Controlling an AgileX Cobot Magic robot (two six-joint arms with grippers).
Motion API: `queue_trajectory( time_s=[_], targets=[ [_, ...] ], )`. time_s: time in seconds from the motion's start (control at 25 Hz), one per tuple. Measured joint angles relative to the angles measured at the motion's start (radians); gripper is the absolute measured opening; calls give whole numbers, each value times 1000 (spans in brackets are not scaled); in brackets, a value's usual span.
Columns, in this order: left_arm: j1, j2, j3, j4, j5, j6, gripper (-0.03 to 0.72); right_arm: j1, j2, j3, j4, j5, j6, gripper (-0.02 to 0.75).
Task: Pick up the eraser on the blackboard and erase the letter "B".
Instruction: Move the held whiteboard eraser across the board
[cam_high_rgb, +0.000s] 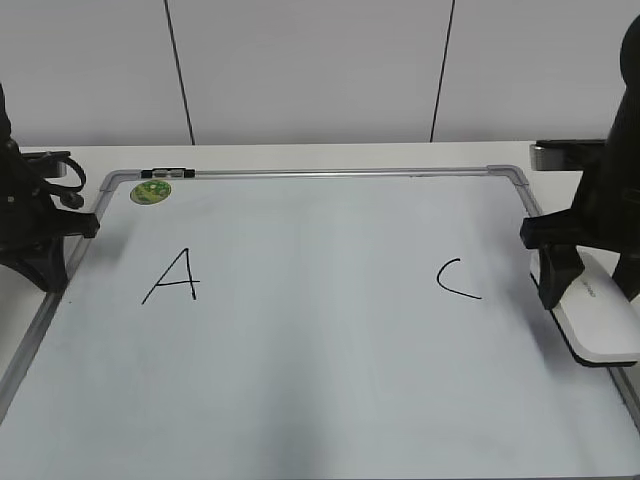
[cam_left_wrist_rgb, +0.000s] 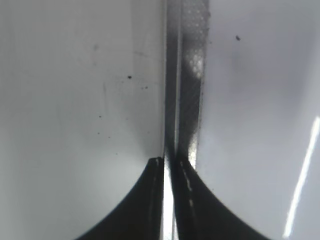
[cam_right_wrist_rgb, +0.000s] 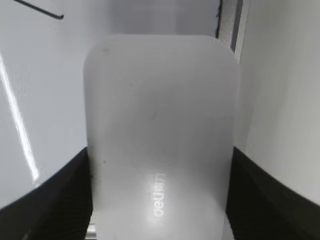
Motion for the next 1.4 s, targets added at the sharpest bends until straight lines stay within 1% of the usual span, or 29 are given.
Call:
queue_trajectory(
  time_s=[0.2, 0.44, 0.76, 1.12, 1.4],
  targets=[
    [0, 0, 0, -1, 0, 0, 43, -38, 85, -43, 25, -19, -25, 529],
    [0, 0, 0, -2, 0, 0, 43, -40, 161, -128, 28, -21, -31, 529],
    [0, 0, 0, -2, 0, 0, 43, -40, 186, -203, 28, -17, -31, 529],
    [0, 0, 0, -2, 0, 0, 43, -40, 186, -216, 24, -17, -31, 529],
    [0, 0, 0, -2, 0, 0, 43, -40, 187, -216, -9, -63, -31, 529]
  ],
)
